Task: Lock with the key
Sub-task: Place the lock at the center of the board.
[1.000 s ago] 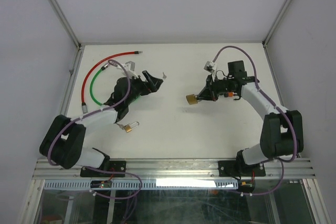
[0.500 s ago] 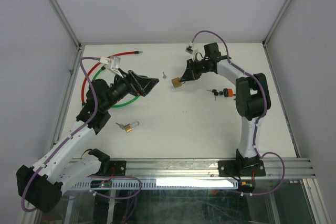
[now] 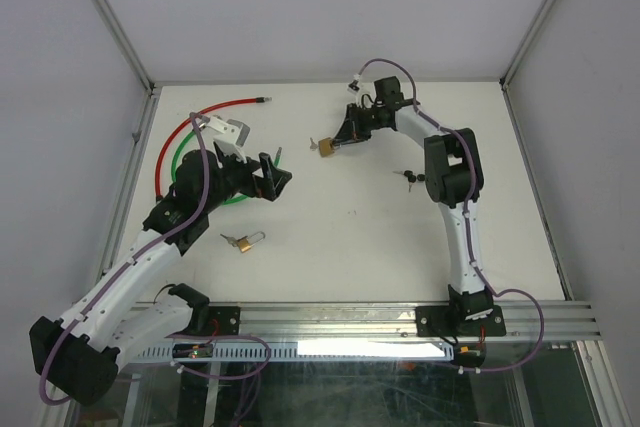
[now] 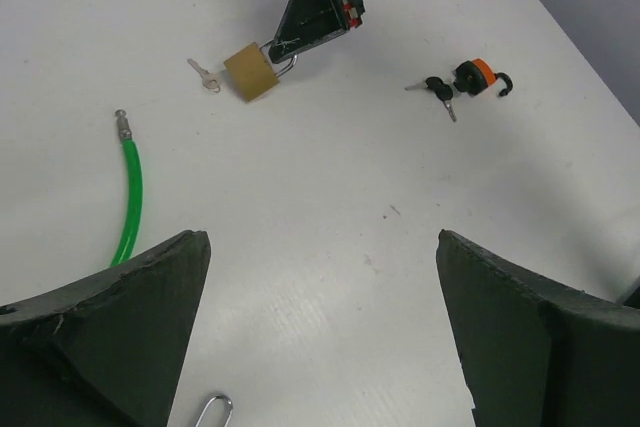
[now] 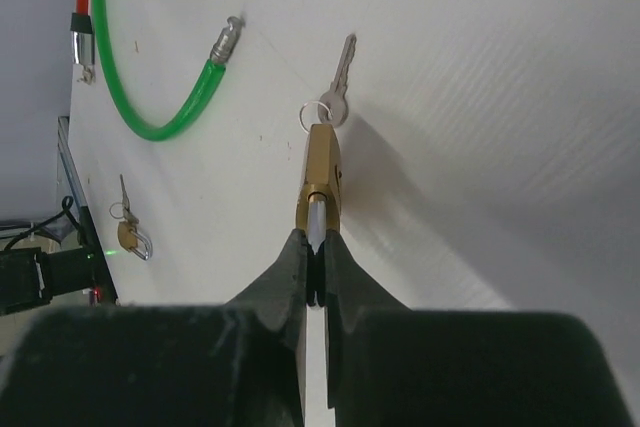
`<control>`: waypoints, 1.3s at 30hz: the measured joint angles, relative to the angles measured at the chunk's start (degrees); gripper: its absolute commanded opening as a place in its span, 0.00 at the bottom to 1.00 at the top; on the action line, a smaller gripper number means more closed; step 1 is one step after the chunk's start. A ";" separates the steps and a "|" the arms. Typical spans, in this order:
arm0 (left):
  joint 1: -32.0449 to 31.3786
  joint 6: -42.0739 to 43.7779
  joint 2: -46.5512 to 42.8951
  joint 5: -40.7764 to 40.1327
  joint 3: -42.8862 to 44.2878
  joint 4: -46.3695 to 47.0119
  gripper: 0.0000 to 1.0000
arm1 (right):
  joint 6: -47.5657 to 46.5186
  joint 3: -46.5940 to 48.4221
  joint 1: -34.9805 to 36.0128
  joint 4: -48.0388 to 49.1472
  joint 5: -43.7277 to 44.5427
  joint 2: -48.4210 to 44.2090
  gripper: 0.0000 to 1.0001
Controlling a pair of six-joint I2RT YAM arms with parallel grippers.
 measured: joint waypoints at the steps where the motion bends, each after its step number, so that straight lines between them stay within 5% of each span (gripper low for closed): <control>1: 0.00 0.74 -0.28 -0.28 -0.15 -0.59 0.99 | 0.90 1.27 0.07 0.02 -0.17 0.83 0.16; 6: 0.04 2.62 -0.76 -0.66 -0.39 -1.22 0.99 | 2.91 7.02 0.37 0.02 -0.76 4.22 0.43; 13: 0.48 3.78 -0.76 -0.57 -0.44 -1.46 0.99 | -2.54 12.74 0.87 -4.61 2.16 5.31 0.58; 25: 1.55 4.00 -1.01 1.01 -0.44 -1.99 0.99 | -18.56 7.37 0.96 -11.78 13.68 -1.53 0.58; 39: 1.92 4.02 -2.16 3.58 -0.46 -2.16 0.99 | -31.85 -18.49 0.55 -14.71 14.95 -32.89 0.58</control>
